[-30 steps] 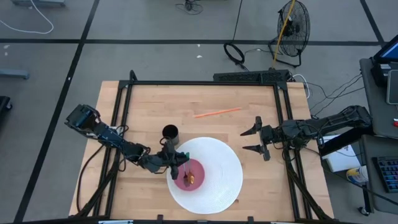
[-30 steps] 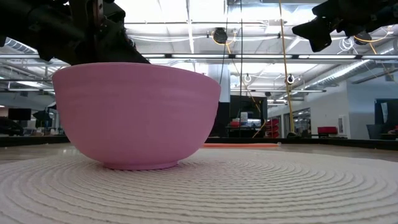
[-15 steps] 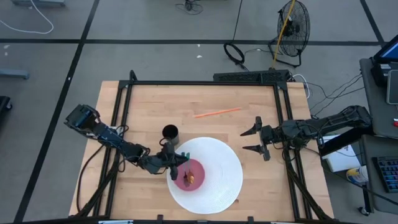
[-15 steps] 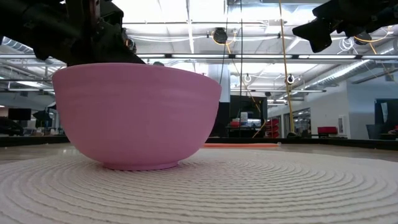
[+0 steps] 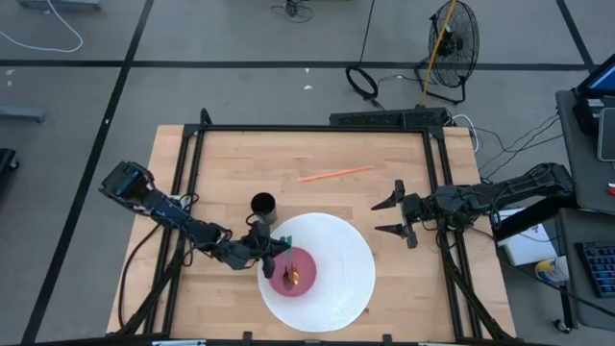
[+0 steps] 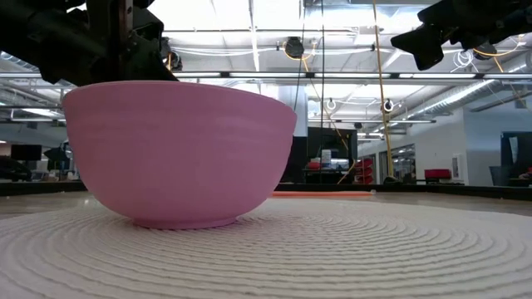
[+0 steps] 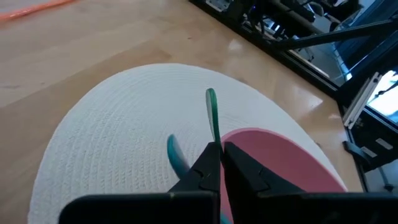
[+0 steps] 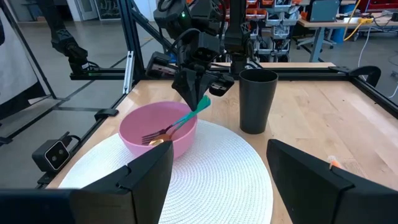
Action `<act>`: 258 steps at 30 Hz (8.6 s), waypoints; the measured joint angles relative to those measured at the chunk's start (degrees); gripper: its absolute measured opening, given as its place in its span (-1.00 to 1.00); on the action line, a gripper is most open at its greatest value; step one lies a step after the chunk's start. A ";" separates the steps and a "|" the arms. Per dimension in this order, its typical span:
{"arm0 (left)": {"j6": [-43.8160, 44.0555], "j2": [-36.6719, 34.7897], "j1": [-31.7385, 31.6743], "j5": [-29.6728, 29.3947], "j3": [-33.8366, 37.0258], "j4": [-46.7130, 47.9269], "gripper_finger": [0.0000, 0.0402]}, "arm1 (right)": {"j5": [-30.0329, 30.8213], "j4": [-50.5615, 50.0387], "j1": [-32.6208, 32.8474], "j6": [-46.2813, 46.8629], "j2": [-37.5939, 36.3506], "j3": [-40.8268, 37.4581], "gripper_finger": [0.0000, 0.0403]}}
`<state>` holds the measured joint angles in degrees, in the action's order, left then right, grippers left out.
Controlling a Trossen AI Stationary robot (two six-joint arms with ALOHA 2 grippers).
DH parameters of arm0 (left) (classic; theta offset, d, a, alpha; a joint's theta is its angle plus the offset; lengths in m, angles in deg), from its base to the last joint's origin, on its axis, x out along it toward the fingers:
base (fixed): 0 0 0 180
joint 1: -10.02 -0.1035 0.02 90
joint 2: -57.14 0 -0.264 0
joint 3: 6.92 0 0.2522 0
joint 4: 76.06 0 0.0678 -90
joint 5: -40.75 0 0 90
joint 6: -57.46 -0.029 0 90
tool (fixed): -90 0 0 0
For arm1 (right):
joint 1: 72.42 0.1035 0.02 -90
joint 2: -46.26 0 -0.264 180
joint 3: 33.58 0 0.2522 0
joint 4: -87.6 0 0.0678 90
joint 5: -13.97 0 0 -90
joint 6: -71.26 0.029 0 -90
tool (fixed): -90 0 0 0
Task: Pick & Place Utensil
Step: Put the green spoon in the pink bowl, then put the black cup on the white table mat at the right of the pink bowl
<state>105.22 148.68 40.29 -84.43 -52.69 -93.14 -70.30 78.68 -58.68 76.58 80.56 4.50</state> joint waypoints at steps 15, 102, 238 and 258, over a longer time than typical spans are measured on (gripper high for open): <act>0.40 -0.21 0.03 -1.00 0.11 1.63 -0.79 | -0.01 0.02 0.02 0.02 0.00 0.00 0.26; -0.88 -35.35 -19.15 4.62 -8.37 68.27 -0.20 | 0.18 -2.71 0.04 1.64 3.31 0.00 0.26; -33.93 12.38 -44.34 35.21 -48.02 55.90 -0.94 | 0.12 -2.99 0.63 3.39 4.24 0.00 0.26; -33.02 15.03 -43.53 35.67 -47.98 51.82 -0.84 | 0.14 -2.97 0.63 3.02 4.24 0.00 0.26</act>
<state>72.20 163.71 -3.24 -48.76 -100.67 -41.32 -70.16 75.71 -58.05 79.60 84.80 4.50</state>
